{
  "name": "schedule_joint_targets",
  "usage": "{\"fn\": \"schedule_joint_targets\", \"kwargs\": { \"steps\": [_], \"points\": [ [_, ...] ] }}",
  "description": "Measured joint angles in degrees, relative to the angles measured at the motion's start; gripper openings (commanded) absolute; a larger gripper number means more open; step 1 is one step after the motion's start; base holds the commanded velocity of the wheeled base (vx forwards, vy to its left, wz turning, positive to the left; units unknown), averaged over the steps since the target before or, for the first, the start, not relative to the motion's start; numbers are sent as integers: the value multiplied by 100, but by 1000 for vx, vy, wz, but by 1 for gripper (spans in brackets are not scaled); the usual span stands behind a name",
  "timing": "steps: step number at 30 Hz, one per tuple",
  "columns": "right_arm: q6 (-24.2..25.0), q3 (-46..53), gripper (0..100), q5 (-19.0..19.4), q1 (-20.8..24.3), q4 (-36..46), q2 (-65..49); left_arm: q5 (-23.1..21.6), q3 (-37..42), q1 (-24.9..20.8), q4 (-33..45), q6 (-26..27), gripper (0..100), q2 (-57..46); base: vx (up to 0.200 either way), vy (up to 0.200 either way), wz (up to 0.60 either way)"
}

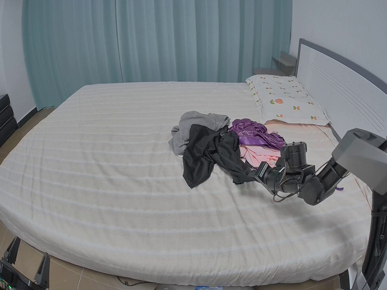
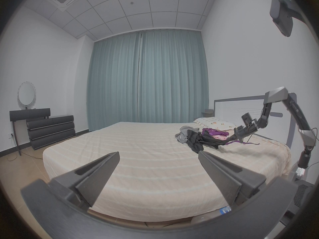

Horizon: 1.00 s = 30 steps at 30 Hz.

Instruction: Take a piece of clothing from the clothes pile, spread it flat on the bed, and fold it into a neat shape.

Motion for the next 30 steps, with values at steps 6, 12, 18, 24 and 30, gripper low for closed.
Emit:
{"fn": "schedule_joint_targets", "kwargs": {
  "steps": [6,12,18,24,30],
  "points": [
    [101,718,0,51,202,-558,-1146,2,0,0,0,10,100,0,0,0,0],
    [90,945,0,57,411,-720,-2256,-7,0,0,-5,15,100,0,0,0,0],
    [68,1100,0,62,645,-753,-3159,-22,0,0,-20,-11,100,0,0,0,0],
    [62,1209,0,62,747,-749,-3635,-88,-347,-7,-357,-397,100,130,0,0,0],
    [44,1256,0,60,841,-740,-3867,-449,-1200,-32,-617,-618,100,1056,0,0,0]
  ]
}}
